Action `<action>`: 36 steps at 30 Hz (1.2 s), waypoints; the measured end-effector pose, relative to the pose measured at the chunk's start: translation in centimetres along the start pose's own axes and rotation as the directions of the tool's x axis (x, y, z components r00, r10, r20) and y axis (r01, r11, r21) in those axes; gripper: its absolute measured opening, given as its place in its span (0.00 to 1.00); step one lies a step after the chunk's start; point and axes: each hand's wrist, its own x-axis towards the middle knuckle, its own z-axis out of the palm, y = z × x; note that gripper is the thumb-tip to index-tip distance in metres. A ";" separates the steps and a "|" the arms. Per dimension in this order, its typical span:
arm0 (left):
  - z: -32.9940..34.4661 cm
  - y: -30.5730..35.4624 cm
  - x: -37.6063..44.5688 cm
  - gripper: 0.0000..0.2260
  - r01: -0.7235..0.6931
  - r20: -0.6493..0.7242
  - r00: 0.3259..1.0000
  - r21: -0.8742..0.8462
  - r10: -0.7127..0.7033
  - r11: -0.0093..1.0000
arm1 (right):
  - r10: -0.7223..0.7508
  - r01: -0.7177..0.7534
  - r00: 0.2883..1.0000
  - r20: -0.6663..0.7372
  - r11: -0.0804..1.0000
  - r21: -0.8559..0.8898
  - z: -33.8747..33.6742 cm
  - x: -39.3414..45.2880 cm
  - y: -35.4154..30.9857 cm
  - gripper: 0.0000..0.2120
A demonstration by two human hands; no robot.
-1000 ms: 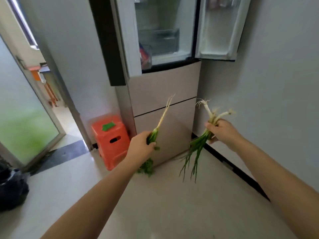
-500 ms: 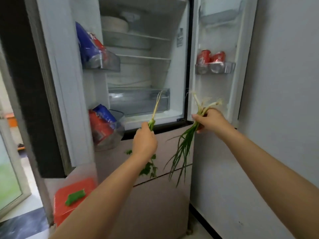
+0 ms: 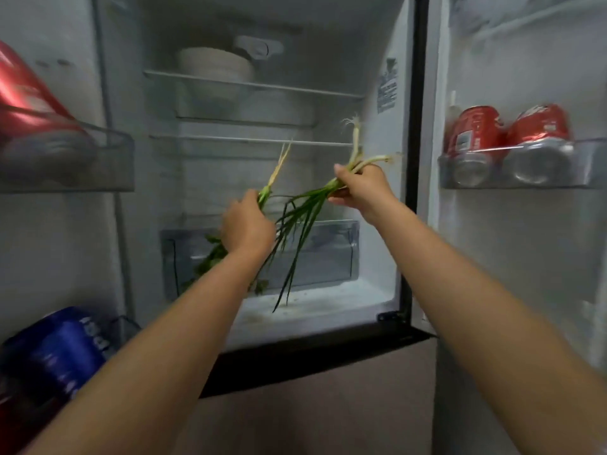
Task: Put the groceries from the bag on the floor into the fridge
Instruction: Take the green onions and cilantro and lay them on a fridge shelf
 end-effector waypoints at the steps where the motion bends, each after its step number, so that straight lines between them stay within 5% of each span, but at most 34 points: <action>1: 0.8 -0.2 1.6 0.11 -0.017 -0.035 0.999 0.026 0.018 1.000 | 0.013 -0.015 1.000 0.023 0.996 0.089 0.4 2.3 0.9 0.12; 8: 4.8 -2.0 10.7 0.15 -0.022 -0.193 0.979 0.228 0.068 0.973 | 0.194 -0.275 0.961 0.196 0.721 0.636 5.1 16.9 8.0 0.11; 14: 7.0 -5.5 16.7 0.20 -0.050 -0.163 0.975 0.503 0.152 0.863 | 0.327 -0.398 0.905 0.273 0.417 0.817 10.2 26.1 12.6 0.07; 17: 7.9 -7.0 19.2 0.20 -0.080 -0.145 0.971 0.560 0.192 0.825 | 0.415 -0.415 0.875 0.251 0.374 0.829 11.2 30.0 14.2 0.11; 25: 11.7 -9.3 24.3 0.20 -0.183 0.037 0.980 0.568 0.198 0.802 | 0.670 -0.689 0.716 0.196 0.633 0.354 7.7 33.1 18.5 0.25; 29: 14.9 -8.7 26.2 0.21 -0.264 0.178 0.964 0.519 0.199 0.813 | 0.648 -0.654 0.756 0.090 0.755 0.055 5.0 33.9 17.5 0.26; 32: 17.9 -7.5 27.5 0.21 -0.320 0.326 0.929 0.472 0.174 0.822 | 0.595 -0.579 0.803 0.027 0.791 -0.199 3.5 33.7 16.5 0.14; 36: 21.0 -5.9 28.9 0.23 -0.365 0.523 0.850 0.503 0.060 0.783 | 0.439 -0.392 0.898 0.001 0.802 -0.451 1.4 31.8 15.8 0.18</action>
